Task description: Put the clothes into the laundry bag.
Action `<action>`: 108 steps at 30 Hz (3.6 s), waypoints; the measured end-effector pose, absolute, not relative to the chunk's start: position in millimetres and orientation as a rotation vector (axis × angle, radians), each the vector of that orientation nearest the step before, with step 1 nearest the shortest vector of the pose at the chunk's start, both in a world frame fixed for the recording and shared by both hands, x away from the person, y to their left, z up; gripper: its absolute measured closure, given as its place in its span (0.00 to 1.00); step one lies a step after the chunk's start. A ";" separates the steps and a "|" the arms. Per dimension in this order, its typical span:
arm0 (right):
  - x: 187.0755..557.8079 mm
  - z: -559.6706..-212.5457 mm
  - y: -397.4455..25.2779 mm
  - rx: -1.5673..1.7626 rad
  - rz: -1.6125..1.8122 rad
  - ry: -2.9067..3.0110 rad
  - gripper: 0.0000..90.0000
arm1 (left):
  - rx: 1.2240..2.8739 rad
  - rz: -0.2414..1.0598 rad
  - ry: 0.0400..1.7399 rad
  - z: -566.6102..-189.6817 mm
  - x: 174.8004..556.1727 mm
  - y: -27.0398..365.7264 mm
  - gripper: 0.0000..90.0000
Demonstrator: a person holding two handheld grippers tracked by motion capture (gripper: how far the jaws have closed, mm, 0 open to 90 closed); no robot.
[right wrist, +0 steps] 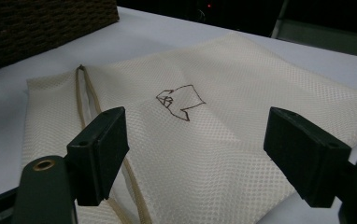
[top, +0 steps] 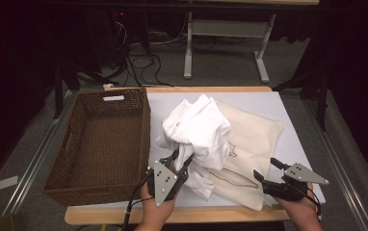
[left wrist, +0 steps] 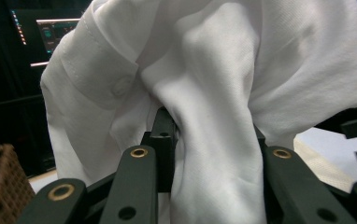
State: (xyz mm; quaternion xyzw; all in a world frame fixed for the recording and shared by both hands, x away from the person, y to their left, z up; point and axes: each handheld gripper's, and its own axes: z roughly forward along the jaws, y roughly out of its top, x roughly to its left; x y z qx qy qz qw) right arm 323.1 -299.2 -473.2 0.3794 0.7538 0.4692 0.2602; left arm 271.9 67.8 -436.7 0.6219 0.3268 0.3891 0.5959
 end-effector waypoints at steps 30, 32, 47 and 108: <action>333.9 -496.3 -243.7 0.866 1.031 2.321 0.76 | 1.429 0.886 0.748 -441.7 264.0 75.1 0.76; 335.6 -496.4 -239.2 0.842 1.020 2.332 0.95 | 1.430 0.882 0.749 -441.8 264.2 75.2 0.76; 350.0 -471.8 -239.0 0.883 1.162 2.241 1.00 | 1.418 0.889 0.736 -441.3 258.2 71.1 0.76; 346.7 -435.1 -239.4 0.927 1.504 1.998 1.00 | 1.939 0.528 0.819 -512.0 340.2 -23.5 0.70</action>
